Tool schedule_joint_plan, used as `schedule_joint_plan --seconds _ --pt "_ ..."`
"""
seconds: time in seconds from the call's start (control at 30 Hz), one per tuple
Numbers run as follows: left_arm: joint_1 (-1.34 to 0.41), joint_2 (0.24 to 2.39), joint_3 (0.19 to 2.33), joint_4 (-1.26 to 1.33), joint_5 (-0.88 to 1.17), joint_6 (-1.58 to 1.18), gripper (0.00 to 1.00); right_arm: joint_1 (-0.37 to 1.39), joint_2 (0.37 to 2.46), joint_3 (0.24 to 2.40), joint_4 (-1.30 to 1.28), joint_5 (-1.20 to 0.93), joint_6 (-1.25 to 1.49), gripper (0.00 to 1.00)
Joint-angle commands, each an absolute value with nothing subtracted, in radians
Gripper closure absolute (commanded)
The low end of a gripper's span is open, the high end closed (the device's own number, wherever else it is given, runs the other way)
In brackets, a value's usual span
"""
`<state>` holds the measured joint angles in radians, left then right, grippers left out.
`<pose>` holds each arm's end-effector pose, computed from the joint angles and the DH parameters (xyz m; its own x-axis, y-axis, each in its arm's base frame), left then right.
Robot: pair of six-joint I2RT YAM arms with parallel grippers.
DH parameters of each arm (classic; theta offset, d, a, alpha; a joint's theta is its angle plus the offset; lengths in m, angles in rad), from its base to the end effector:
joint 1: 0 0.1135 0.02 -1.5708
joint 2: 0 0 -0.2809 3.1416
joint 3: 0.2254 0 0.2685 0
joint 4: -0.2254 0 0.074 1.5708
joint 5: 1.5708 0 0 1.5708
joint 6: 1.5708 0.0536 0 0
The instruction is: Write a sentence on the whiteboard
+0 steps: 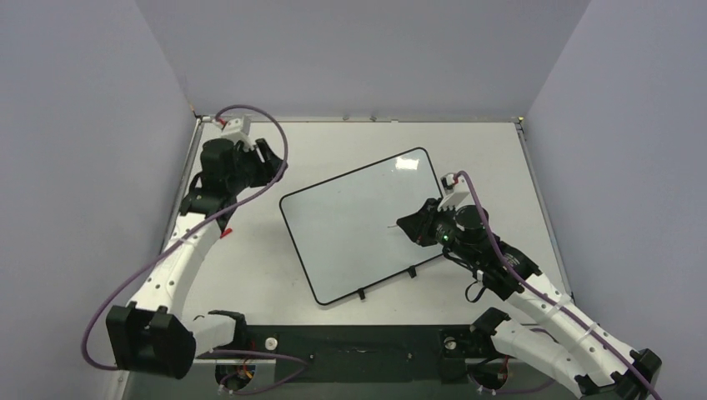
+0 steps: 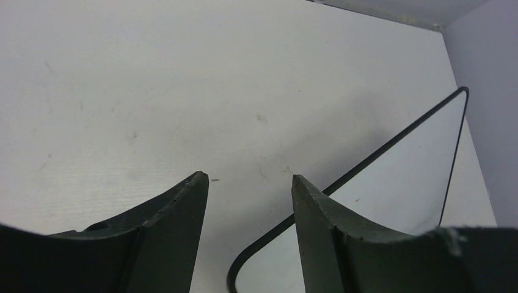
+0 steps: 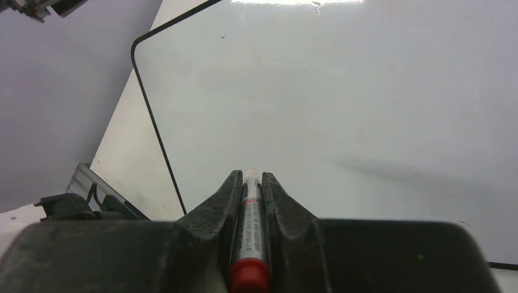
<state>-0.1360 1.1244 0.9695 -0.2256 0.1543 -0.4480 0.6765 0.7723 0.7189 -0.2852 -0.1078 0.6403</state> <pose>0.2807 -0.0467 0.3386 -0.4509 -0.3703 -0.8121 0.0888 0.8868 -0.4536 0.1550 0.1318 0.3132 -0.6268 0.2584 -0.7350 -0.4078 0.6950 0.5922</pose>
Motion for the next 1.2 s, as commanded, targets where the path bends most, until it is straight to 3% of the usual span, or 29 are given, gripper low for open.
schedule_joint_plan --seconds 0.0,0.17,0.4,0.93,1.17 --pt "-0.245 1.326 1.242 -0.315 0.252 -0.248 0.48 0.688 0.760 0.710 -0.238 -0.083 0.619 1.00" --pt "-0.351 1.549 1.493 -0.523 0.311 -0.082 0.48 0.692 0.728 0.697 -0.269 -0.069 0.613 1.00" --pt "-0.356 1.751 1.652 -0.659 0.621 0.041 0.49 0.693 0.692 0.683 -0.303 -0.068 0.601 1.00" --pt "-0.359 1.822 1.675 -0.795 0.831 0.112 0.69 0.692 0.703 0.693 -0.333 -0.071 0.589 1.00" --pt "-0.360 1.885 1.696 -0.840 0.849 0.120 0.68 0.692 0.700 0.692 -0.342 -0.069 0.586 1.00"
